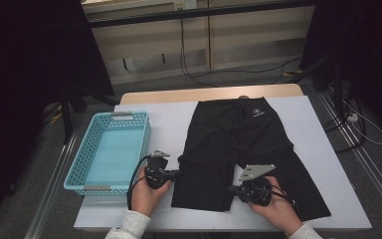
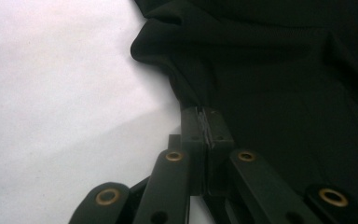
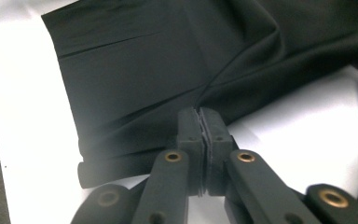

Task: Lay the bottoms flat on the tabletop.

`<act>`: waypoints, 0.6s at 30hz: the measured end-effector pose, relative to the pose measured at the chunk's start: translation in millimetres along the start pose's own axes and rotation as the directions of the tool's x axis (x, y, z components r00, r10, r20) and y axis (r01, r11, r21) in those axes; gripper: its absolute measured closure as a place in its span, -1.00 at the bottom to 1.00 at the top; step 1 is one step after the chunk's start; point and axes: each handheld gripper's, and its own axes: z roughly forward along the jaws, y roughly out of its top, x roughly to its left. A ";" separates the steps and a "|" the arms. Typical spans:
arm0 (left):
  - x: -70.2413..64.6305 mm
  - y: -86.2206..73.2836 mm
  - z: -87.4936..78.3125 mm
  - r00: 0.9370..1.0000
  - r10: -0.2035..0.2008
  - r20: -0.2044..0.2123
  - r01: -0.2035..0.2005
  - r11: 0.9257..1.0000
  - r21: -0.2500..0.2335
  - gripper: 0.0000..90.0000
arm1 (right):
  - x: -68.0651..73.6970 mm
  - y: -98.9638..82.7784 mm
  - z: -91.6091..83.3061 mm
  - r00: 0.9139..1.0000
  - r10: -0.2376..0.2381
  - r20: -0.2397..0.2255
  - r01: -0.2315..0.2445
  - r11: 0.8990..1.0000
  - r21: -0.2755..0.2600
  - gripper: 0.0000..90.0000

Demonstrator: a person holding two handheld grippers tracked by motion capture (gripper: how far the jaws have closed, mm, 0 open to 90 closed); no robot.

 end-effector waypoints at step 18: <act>-6.2 -11.1 -15.3 0.997 -0.025 0.079 0.021 0.998 0.055 0.98 | 8.5 -10.0 -22.3 0.997 0.030 -0.075 -0.029 0.999 0.018 0.99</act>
